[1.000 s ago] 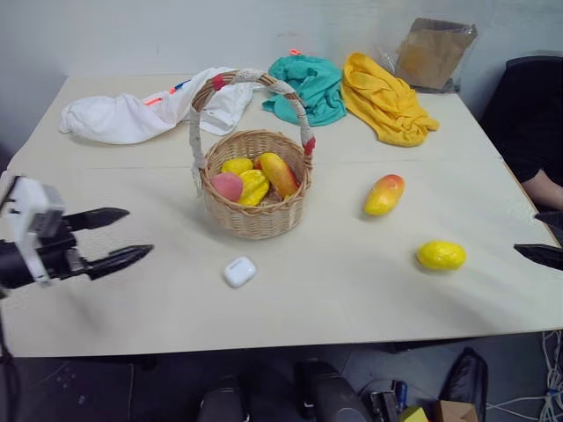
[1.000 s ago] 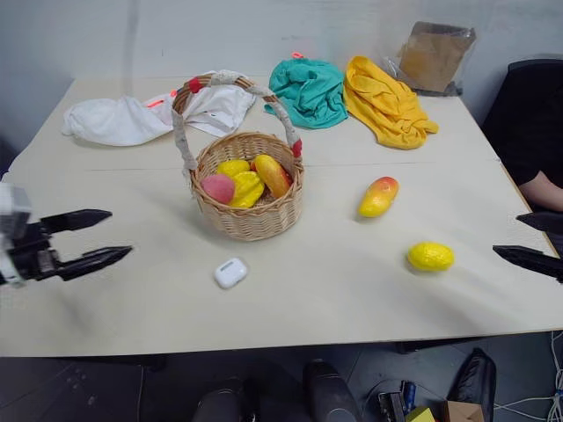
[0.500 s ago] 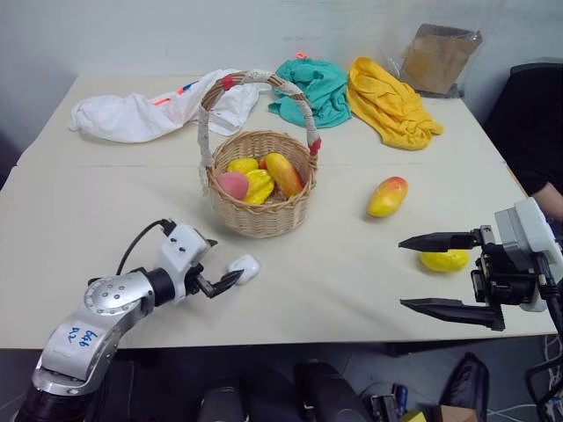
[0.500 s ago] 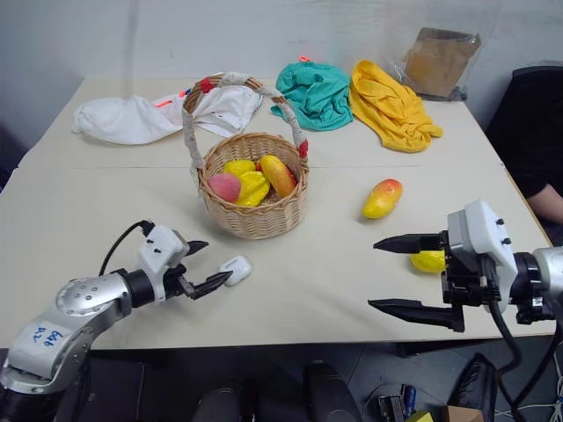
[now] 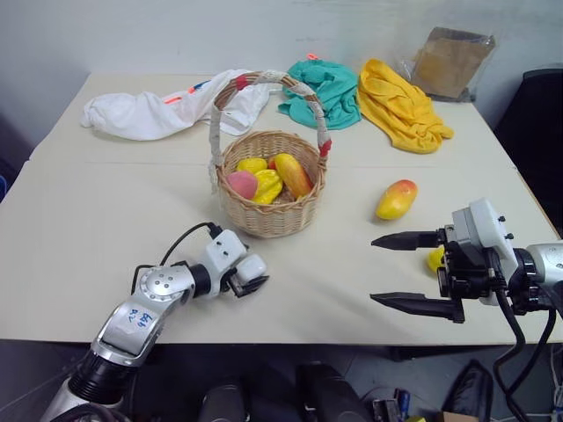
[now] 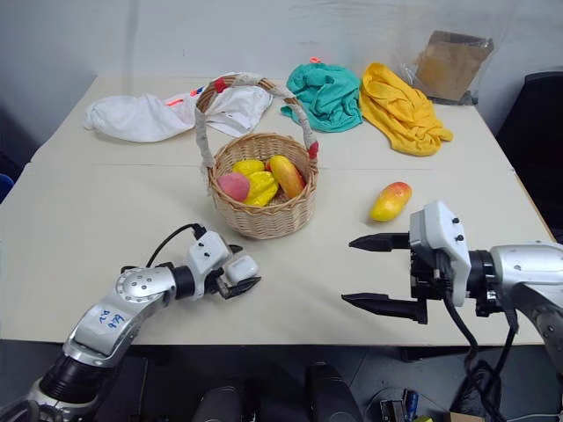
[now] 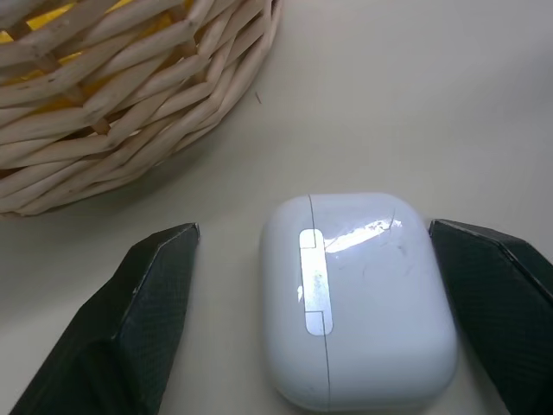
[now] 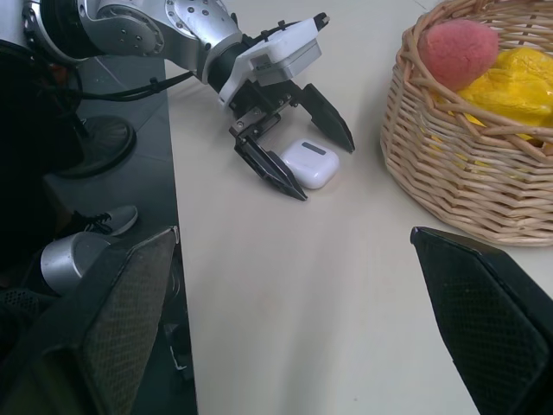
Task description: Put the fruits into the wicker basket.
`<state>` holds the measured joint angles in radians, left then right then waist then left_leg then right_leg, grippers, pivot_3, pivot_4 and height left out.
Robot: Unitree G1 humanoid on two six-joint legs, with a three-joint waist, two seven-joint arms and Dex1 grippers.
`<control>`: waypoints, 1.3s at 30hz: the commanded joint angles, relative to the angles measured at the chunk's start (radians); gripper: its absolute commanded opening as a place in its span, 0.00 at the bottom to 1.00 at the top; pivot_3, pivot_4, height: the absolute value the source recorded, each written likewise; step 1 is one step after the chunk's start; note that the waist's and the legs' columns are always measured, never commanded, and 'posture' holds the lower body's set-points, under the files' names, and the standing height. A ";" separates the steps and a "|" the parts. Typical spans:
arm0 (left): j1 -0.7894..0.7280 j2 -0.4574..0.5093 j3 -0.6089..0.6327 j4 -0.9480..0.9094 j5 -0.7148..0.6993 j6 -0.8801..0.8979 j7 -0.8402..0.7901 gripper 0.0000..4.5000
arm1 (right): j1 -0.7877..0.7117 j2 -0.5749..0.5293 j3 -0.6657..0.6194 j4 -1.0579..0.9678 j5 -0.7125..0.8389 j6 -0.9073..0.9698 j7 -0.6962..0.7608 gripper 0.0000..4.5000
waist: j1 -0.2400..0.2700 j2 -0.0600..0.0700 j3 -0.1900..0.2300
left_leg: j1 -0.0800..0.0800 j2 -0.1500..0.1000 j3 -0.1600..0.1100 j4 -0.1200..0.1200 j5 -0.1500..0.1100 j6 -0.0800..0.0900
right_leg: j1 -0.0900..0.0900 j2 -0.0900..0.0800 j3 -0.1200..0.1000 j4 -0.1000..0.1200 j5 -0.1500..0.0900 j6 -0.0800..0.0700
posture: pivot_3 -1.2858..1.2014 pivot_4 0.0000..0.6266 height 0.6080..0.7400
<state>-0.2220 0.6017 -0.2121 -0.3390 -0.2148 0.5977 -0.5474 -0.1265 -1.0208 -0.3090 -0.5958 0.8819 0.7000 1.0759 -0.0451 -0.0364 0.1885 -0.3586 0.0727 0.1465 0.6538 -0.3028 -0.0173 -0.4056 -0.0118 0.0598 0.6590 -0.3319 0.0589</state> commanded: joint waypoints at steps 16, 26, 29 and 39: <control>0.210 -0.121 0.756 -0.006 -0.114 0.231 0.335 0.53 | -0.181 0.032 0.132 0.082 -0.030 -0.042 0.050 1.00 | -0.012 -0.002 0.001 | 0.001 0.002 -0.002 -0.002 -0.001 0.001 | -0.002 0.003 -0.001 0.002 0.000 -0.002 | 0.52 0.24 1.00; 0.244 -0.042 0.897 -0.006 -0.134 0.222 0.318 0.99 | -0.268 0.070 0.198 0.186 -0.111 -0.089 0.085 1.00 | -0.009 -0.006 -0.001 | -0.004 0.001 -0.001 -0.001 -0.001 -0.001 | -0.005 -0.001 -0.002 -0.002 0.000 -0.002 | 0.52 0.24 1.00; 0.210 -0.002 0.977 -0.025 -0.202 0.258 0.292 0.99 | -0.257 0.075 0.188 0.206 -0.146 -0.107 0.065 1.00 | -0.009 -0.006 -0.001 | -0.005 0.001 -0.001 -0.002 -0.001 -0.002 | -0.006 0.000 -0.003 -0.002 -0.001 -0.002 | 0.52 0.24 1.00; 0.127 0.406 1.078 -0.166 -0.776 0.394 -0.332 0.99 | -0.363 -0.005 0.280 0.562 -0.573 -0.432 0.019 1.00 | -0.015 -0.001 0.002 | -0.009 0.000 0.000 0.003 -0.002 -0.001 | -0.008 -0.003 -0.004 -0.002 -0.001 -0.002 | 0.52 0.24 1.00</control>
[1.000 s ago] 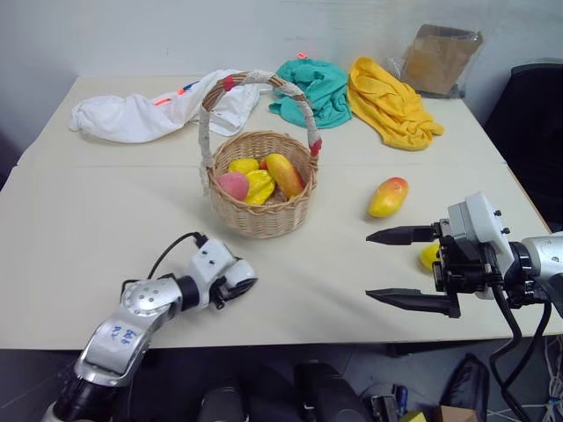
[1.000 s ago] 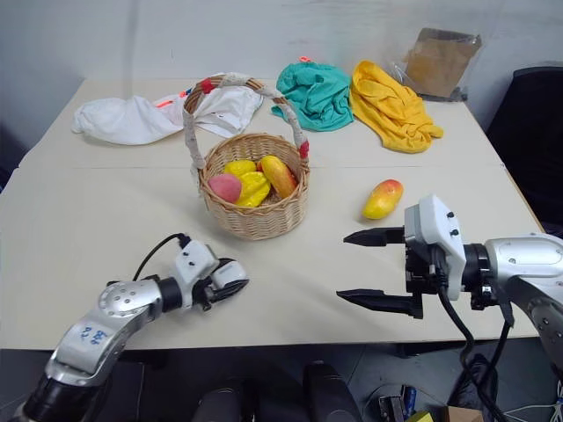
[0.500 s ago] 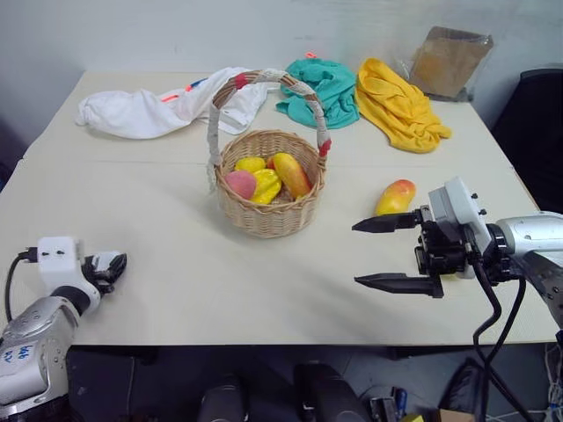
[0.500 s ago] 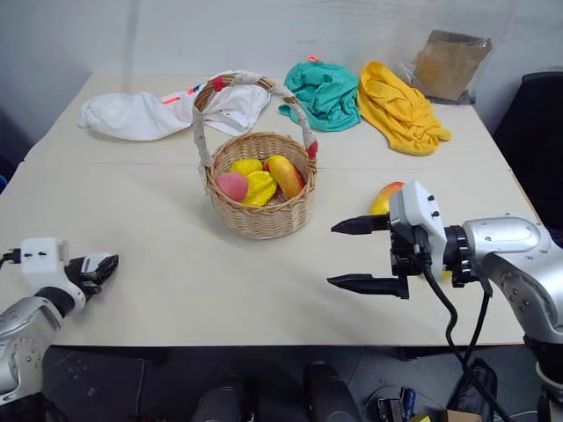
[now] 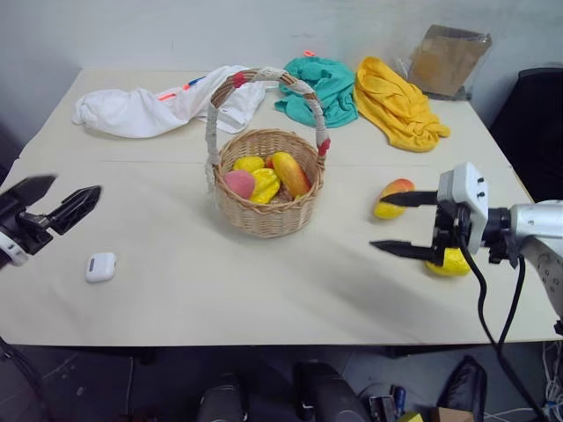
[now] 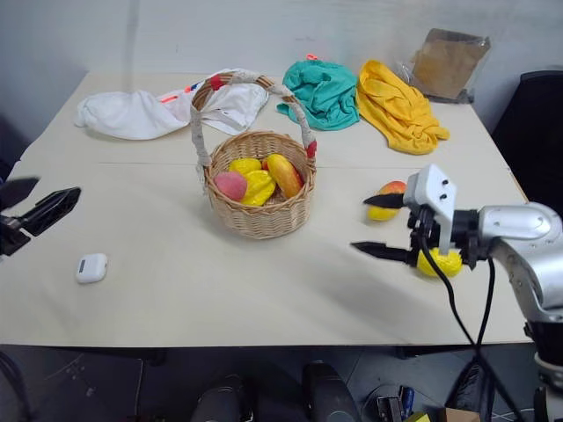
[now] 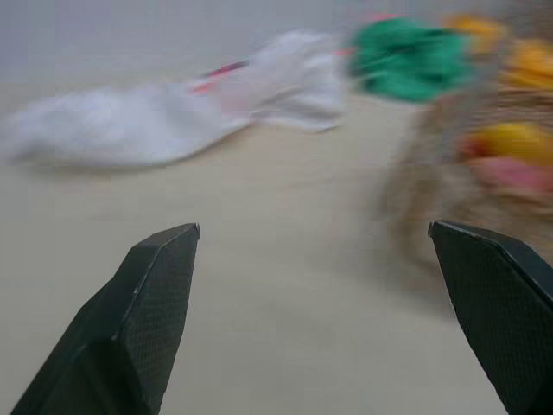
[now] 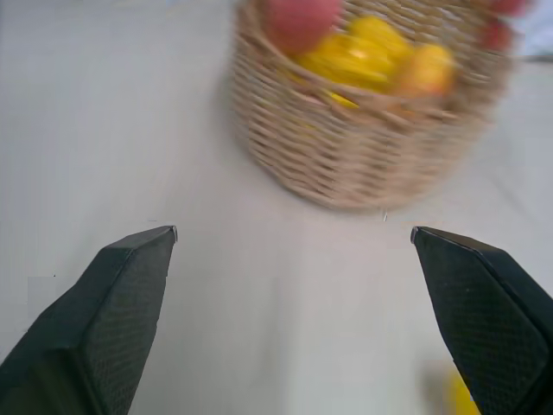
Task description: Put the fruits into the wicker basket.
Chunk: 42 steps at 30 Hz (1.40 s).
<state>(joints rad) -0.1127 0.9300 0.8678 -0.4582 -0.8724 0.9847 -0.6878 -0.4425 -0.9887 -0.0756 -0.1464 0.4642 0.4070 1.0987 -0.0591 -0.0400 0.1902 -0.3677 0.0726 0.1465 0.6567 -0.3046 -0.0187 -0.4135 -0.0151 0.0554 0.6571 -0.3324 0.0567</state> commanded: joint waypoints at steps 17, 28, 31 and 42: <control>-0.447 0.112 -0.585 -0.022 -0.165 -0.128 -0.314 0.99 | -0.528 0.165 0.434 1.036 -0.899 -1.010 -0.424 1.00 | -0.054 0.008 0.003 | -0.001 0.004 0.001 0.005 0.003 -0.005 | -0.004 0.007 0.004 0.008 -0.001 -0.001 | 0.52 0.24 1.00; -0.478 0.101 -0.595 0.000 -0.127 -0.137 -0.277 1.00 | -0.608 0.252 0.462 1.237 -0.966 -1.129 -0.522 0.52 | -0.063 0.008 0.003 | 0.000 0.004 0.001 0.009 0.004 -0.007 | -0.004 0.008 0.004 0.014 -0.001 -0.001 | 0.52 0.24 1.00; -0.467 0.102 -0.590 -0.003 -0.121 -0.140 -0.271 1.00 | -0.602 0.245 0.458 1.240 -0.958 -1.146 -0.503 0.48 | -0.063 0.008 0.003 | 0.000 0.004 0.001 0.009 0.004 -0.007 | -0.004 0.008 0.004 0.014 -0.001 -0.001 | 0.52 0.24 1.00; -0.275 0.169 -0.277 0.042 -0.139 -0.072 -0.223 1.00 | -0.355 0.236 0.295 0.242 -0.065 -0.398 0.128 0.48 | -0.064 0.009 0.004 | 0.000 0.008 -0.001 0.008 0.005 -0.009 | -0.005 0.010 0.004 0.019 -0.002 -0.002 | 0.52 0.24 1.00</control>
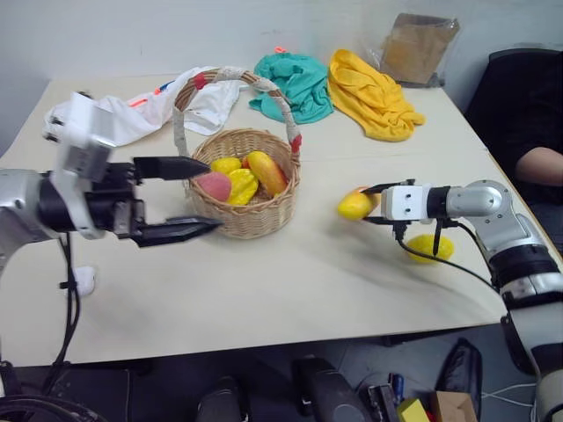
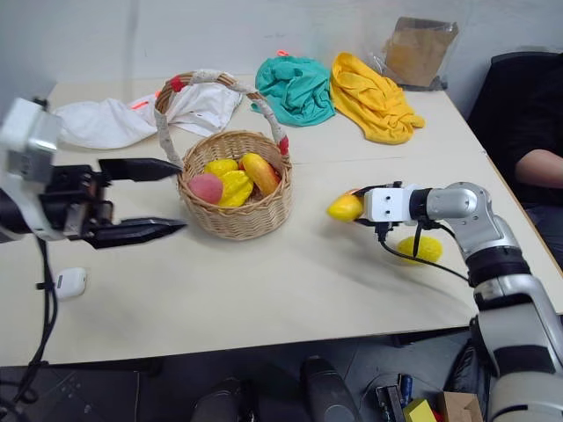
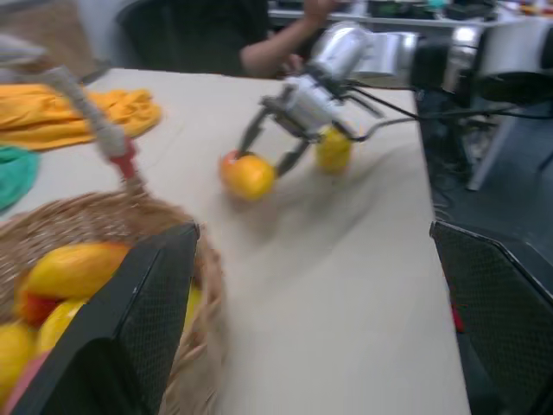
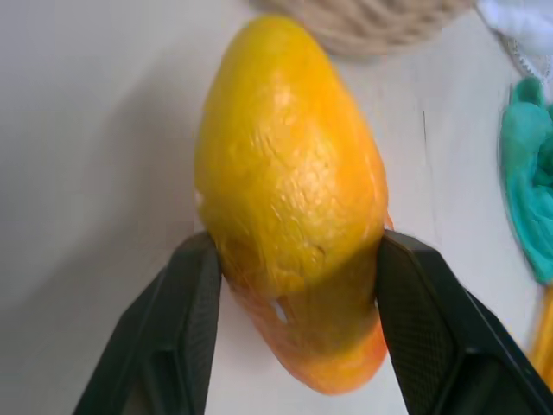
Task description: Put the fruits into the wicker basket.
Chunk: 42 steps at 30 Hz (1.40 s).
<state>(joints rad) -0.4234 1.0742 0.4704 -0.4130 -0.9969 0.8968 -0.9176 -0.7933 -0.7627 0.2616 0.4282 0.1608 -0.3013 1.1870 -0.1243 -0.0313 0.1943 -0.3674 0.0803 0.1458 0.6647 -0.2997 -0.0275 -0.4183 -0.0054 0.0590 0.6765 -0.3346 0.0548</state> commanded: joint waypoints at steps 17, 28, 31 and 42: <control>0.109 0.097 0.286 -0.027 -0.094 0.073 0.025 1.00 | -0.292 0.415 0.093 -0.151 -0.030 0.407 -0.237 0.76 | 0.027 -0.004 -0.001 | -0.006 -0.003 0.001 0.000 0.001 -0.001 | -0.009 -0.002 -0.002 0.003 -0.002 -0.003 | 0.52 0.24 1.00; 0.016 0.050 0.117 -0.007 -0.107 0.011 0.033 1.00 | -0.127 0.075 -0.203 -0.577 0.369 0.936 0.036 1.00 | 0.041 -0.005 -0.001 | -0.008 -0.002 0.000 -0.002 0.001 -0.001 | -0.010 -0.002 -0.002 0.002 -0.002 -0.003 | 0.52 0.24 1.00; -0.026 0.034 0.054 0.012 -0.093 -0.012 0.020 1.00 | -0.023 -0.130 -0.268 -0.610 0.407 0.978 0.145 1.00 | 0.052 -0.005 -0.001 | -0.008 -0.003 0.000 -0.001 0.000 0.001 | -0.008 -0.003 -0.002 -0.002 -0.002 -0.003 | 0.52 0.24 1.00; -0.208 -0.085 -0.213 0.027 -0.021 -0.085 -0.046 1.00 | 0.286 -0.451 -0.205 -0.132 -0.096 0.282 0.182 1.00 | 0.022 -0.005 -0.001 | -0.004 -0.005 0.005 -0.001 0.001 0.002 | -0.006 -0.002 0.003 0.000 0.000 0.000 | 0.52 0.24 1.00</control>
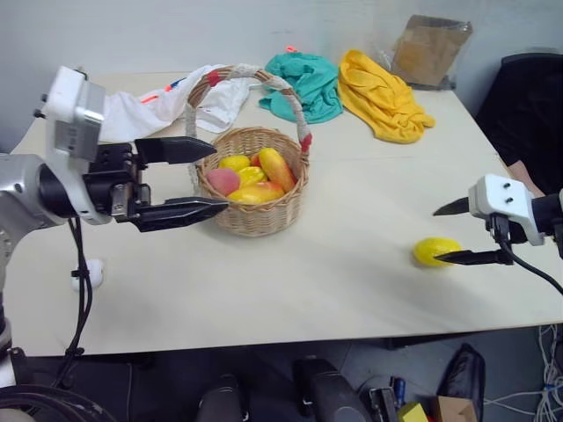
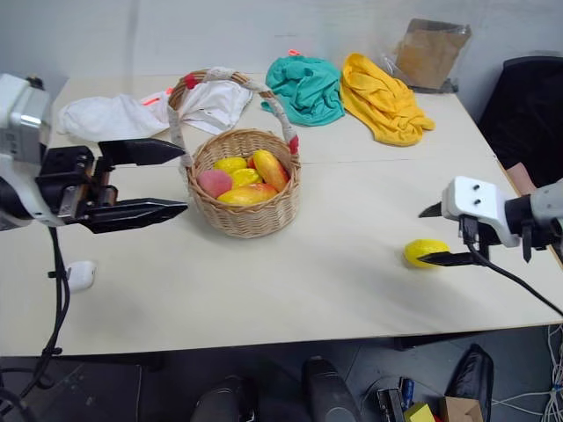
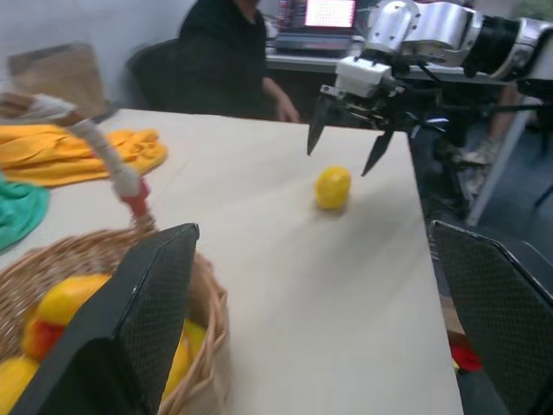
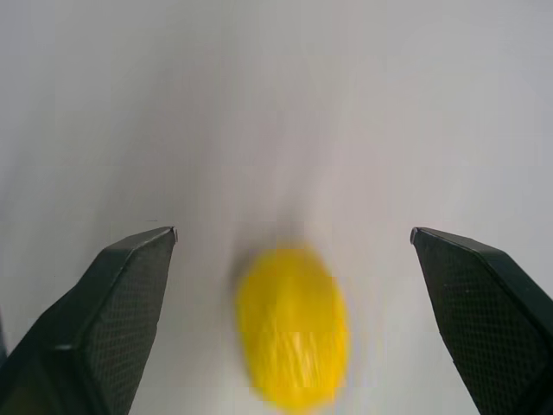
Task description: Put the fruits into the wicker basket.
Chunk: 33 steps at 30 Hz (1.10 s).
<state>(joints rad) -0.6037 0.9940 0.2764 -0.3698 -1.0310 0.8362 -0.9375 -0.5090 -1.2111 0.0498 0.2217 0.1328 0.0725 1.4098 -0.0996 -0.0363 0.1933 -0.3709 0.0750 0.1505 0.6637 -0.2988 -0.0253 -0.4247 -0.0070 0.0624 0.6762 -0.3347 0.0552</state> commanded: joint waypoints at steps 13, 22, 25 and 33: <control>-0.137 -0.035 -0.118 0.006 0.086 -0.059 -0.107 1.00 | -0.093 0.141 0.047 0.311 -0.132 -0.157 -0.061 1.00 | -0.002 0.004 0.002 | 0.001 0.001 -0.001 0.001 0.002 -0.003 | 0.000 0.001 0.000 0.004 -0.001 -0.001 | 0.52 0.24 1.00; -0.115 -0.032 -0.093 0.005 0.100 -0.058 -0.112 1.00 | -0.117 0.173 0.083 0.308 -0.176 -0.171 -0.048 0.79 | 0.003 0.004 0.002 | 0.001 0.001 -0.002 0.002 0.002 -0.003 | 0.000 0.001 -0.001 0.005 -0.001 -0.001 | 0.52 0.24 1.00; -0.111 -0.026 -0.079 0.005 0.104 -0.058 -0.103 1.00 | -0.101 0.164 0.064 0.243 -0.111 -0.116 0.021 0.57 | 0.004 0.004 0.002 | 0.001 0.001 -0.002 0.002 0.002 -0.003 | 0.000 0.001 0.000 0.005 -0.001 -0.001 | 0.52 0.24 1.00; 0.000 0.034 0.090 -0.007 0.083 -0.013 -0.048 1.00 | -0.185 0.403 0.015 -0.293 0.285 0.372 -0.067 0.52 | -0.015 0.004 0.002 | 0.001 0.005 -0.004 0.003 0.002 -0.006 | -0.001 0.004 0.000 0.009 -0.001 -0.002 | 0.52 0.24 1.00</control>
<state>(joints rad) -0.6214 0.9981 0.2854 -0.3497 -0.9260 0.8126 -0.9946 -0.6464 -0.8553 0.0768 0.0655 0.3290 0.3432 1.4161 -0.1145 -0.0327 0.1954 -0.3696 0.0802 0.1463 0.6666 -0.2968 -0.0328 -0.4265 -0.0019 0.0626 0.6865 -0.3360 0.0526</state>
